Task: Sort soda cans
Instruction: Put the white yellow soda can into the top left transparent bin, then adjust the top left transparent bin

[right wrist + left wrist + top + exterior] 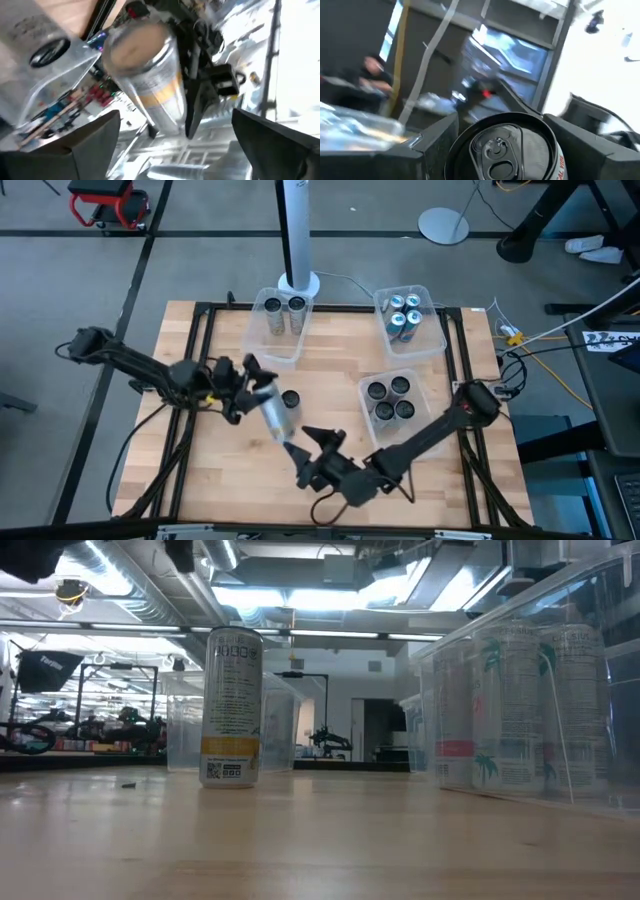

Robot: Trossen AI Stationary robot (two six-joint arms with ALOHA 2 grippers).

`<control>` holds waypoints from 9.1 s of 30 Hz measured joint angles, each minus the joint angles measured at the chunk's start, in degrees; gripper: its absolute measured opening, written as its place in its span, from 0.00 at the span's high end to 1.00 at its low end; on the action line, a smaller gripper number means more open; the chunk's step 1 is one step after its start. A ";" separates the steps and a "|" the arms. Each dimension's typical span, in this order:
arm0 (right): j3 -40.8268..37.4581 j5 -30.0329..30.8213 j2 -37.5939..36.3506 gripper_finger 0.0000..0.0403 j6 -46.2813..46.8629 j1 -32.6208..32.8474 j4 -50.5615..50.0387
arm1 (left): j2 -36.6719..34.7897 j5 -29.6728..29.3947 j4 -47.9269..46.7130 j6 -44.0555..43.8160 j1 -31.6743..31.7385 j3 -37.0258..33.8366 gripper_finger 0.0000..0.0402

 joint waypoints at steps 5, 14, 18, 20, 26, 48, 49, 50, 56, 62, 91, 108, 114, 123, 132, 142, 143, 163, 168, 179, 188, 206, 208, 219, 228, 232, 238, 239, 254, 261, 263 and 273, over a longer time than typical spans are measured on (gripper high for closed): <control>0.00 4.04 -2.72 0.08 13.55 3.44 -10.79 | -5.90 -7.71 -12.23 11.85 4.28 5.27 0.34; -0.07 3.57 -4.17 0.08 67.37 4.47 -56.28 | -4.85 -18.71 -25.22 28.54 16.55 16.37 0.34; -2.26 5.00 -3.85 0.08 87.65 4.65 -69.74 | -2.77 -17.99 -27.81 28.14 24.68 16.48 0.34; -4.36 7.43 -4.03 0.08 92.92 4.89 -71.45 | -0.99 -16.14 -29.53 26.40 28.90 16.39 0.34; -10.20 6.23 -3.53 0.08 98.65 5.41 -68.50 | 7.00 -11.63 -28.98 24.32 38.15 16.02 0.34; -13.34 2.46 -3.71 0.08 99.81 5.42 -62.81 | 27.09 -0.96 -23.80 23.52 45.56 15.94 0.34; -13.35 2.44 -3.71 0.08 99.81 5.42 -62.82 | 27.63 -0.80 -23.92 23.37 45.56 15.94 0.34; -13.35 2.44 -3.71 0.08 99.81 5.42 -62.82 | 28.08 -0.74 -23.96 23.23 45.55 15.94 0.35; -13.35 2.46 -3.71 0.08 99.81 5.42 -62.60 | 30.15 -0.81 -24.60 21.62 45.54 15.92 0.35; -13.35 2.46 -3.71 0.08 99.79 5.42 -62.42 | 30.44 -0.78 -24.47 20.99 45.47 16.02 0.26; -13.35 2.46 -3.71 0.08 99.75 5.40 -62.01 | 4.20 8.71 -60.11 19.37 36.00 24.24 0.17; -13.35 0.52 -3.71 0.08 99.76 5.40 -61.25 | 4.23 8.46 -71.54 11.98 8.67 24.42 0.17; -13.35 -1.60 -3.71 0.08 99.77 5.40 -61.09 | 8.02 5.84 -71.55 11.78 7.47 24.39 0.17; -13.36 -1.60 -3.71 0.08 99.76 5.40 -61.01 | 12.23 4.63 -71.47 11.39 7.60 24.39 0.17; -13.35 -1.60 -3.71 0.08 99.76 5.40 -60.64 | 14.49 3.72 -71.40 10.86 7.67 24.39 0.17; -13.37 -1.60 -3.71 0.08 99.77 5.40 -60.61 | 18.10 4.01 -71.32 10.00 7.67 24.37 0.17; -13.36 -1.60 -3.71 0.08 99.75 5.40 -60.59 | 18.25 4.03 -71.34 9.93 7.67 24.37 0.17; -13.37 -2.54 -3.71 0.08 99.75 5.40 -60.42 | 18.55 6.00 -69.78 9.51 7.56 24.37 0.31; -13.37 -2.69 -3.71 0.08 99.75 5.40 -60.42 | 18.53 6.10 -69.85 9.81 7.55 24.37 0.37; -13.37 -3.58 -3.71 0.08 99.76 5.95 -60.29 | 14.92 5.45 -72.64 8.81 5.53 25.26 0.37; -13.38 -3.55 -3.71 0.08 99.76 6.16 -60.24 | 5.85 -1.20 -76.34 10.76 5.22 29.52 0.37; -13.38 -2.98 -3.71 0.08 99.77 6.10 -60.02 | -8.56 -25.65 -86.20 17.14 11.55 37.68 0.37; -13.38 -2.96 -3.71 0.08 99.77 6.11 -60.05 | -8.10 -28.36 -89.94 15.37 13.19 37.68 0.37; -13.38 -1.53 -3.71 0.08 99.75 6.10 -59.00 | -6.77 -26.35 -91.06 10.51 22.40 30.24 0.37; -13.38 -1.40 -3.71 0.08 99.75 6.10 -58.95 | -4.68 -18.63 -86.05 10.33 28.38 25.38 0.37; -13.38 -1.40 -3.71 0.08 99.75 6.10 -58.93 | -3.12 -17.10 -84.10 10.58 30.50 23.27 0.37; -13.38 -1.38 -3.71 0.08 99.76 6.10 -58.93 | -0.65 -14.10 -80.79 11.26 33.28 20.37 0.37; -13.51 -1.38 -3.71 0.08 99.77 6.10 -58.74 | -0.08 -13.55 -80.17 11.38 33.61 20.13 0.37; -17.27 -1.38 -3.69 0.08 99.65 6.10 -52.92 | 5.42 -11.65 -75.29 13.11 37.59 17.71 0.32; -17.27 -1.40 -3.69 0.08 99.60 6.10 -52.96 | 6.09 -12.21 -74.53 12.91 37.63 17.75 0.24; -17.27 -1.70 -3.69 0.08 99.60 6.10 -52.95 | 5.84 -12.19 -74.66 13.11 37.61 17.75 0.24; -17.27 -2.04 -3.69 0.08 99.57 6.10 -52.98 | 1.43 -12.72 -83.11 16.26 35.40 24.77 0.23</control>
